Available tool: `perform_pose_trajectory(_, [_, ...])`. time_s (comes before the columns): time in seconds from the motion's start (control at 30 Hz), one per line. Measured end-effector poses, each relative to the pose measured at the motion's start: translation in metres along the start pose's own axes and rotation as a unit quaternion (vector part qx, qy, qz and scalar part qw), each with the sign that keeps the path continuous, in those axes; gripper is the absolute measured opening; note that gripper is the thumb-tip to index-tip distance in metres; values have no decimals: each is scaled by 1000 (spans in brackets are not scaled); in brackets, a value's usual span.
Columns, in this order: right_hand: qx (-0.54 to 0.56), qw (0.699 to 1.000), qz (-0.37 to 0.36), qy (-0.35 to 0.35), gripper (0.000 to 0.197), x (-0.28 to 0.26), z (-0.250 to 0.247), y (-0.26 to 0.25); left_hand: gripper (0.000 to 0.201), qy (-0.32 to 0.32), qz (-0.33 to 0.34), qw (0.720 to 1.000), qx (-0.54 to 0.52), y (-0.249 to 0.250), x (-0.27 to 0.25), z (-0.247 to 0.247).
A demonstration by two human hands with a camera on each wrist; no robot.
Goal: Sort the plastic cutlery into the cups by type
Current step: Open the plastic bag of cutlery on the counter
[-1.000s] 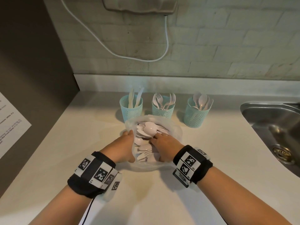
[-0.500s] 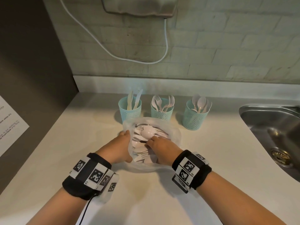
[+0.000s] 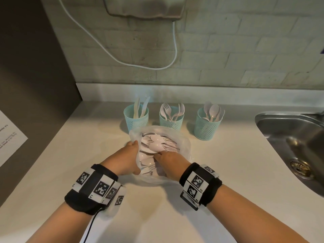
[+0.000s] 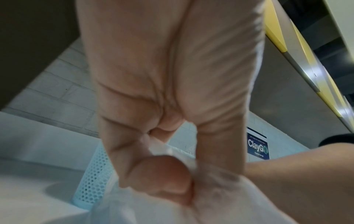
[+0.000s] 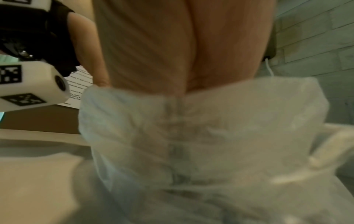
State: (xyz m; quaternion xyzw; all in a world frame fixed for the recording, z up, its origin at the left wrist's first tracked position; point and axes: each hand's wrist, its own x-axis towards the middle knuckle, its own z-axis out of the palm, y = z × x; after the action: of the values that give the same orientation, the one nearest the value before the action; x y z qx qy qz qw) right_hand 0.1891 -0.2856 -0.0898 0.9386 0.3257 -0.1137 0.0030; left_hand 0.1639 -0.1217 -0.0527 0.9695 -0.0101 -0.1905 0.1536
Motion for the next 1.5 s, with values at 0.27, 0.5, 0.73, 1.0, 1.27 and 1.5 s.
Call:
perform_pose_trajectory(0.27, [20, 1000, -9, 6, 36, 4, -4, 3, 99, -1, 1, 1000, -6, 2, 1, 0])
perform_pose_trajectory(0.5, [-3, 1000, 5, -19, 35, 8, -8, 3, 101, 3, 0, 1000, -4, 3, 1, -1])
perform_pose_trajectory(0.73, [12, 999, 4, -49, 37, 12, -12, 4, 100, 4, 1, 1000, -4, 0, 2, -3])
perform_pose_trajectory(1.0, [46, 998, -44, 15, 25, 15, -2, -3, 103, -3, 13, 1000, -5, -5, 3, -4])
perform_pose_trajectory(1.27, [56, 998, -10, -42, 25, 23, -3, -4, 105, -3, 11, 1000, -9, -7, 2, -7])
perform_pose_trajectory(1.5, [38, 996, 13, -75, 27, 27, -6, -8, 108, -16, 12, 1000, 3, -9, 0, -9])
